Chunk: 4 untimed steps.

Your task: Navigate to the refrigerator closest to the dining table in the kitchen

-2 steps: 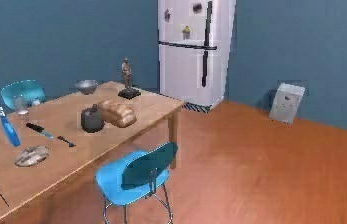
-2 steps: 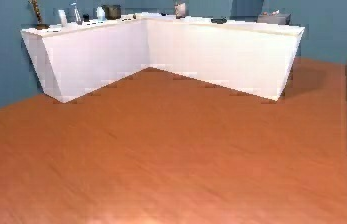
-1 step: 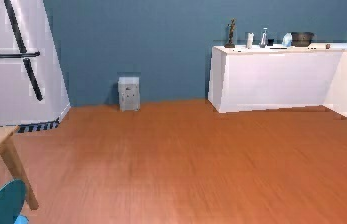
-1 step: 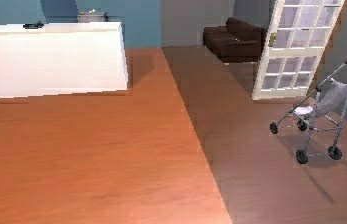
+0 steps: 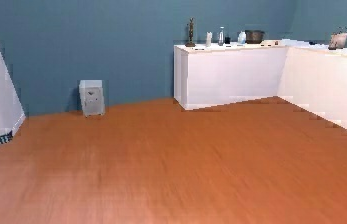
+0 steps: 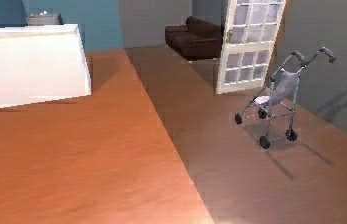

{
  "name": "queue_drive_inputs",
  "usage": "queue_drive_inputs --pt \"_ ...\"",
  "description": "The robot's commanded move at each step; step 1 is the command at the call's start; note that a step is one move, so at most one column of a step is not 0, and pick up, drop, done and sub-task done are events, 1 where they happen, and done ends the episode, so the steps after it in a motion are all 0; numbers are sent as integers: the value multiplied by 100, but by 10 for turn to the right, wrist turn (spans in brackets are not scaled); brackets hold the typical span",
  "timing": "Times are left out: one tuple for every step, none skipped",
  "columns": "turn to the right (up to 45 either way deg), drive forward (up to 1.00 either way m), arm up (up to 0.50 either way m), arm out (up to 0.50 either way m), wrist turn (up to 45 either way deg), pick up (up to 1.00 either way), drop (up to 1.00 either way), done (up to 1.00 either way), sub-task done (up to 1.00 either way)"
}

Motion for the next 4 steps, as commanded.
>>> queue_drive_inputs --pt "0 40 0 0 0 0 0 0 0" --pt "-150 0 0 0 0 0 0 0 0" --pt "0 70 0 0 0 0 0 0 0" --pt "-300 0 0 0 0 0 0 0 0"
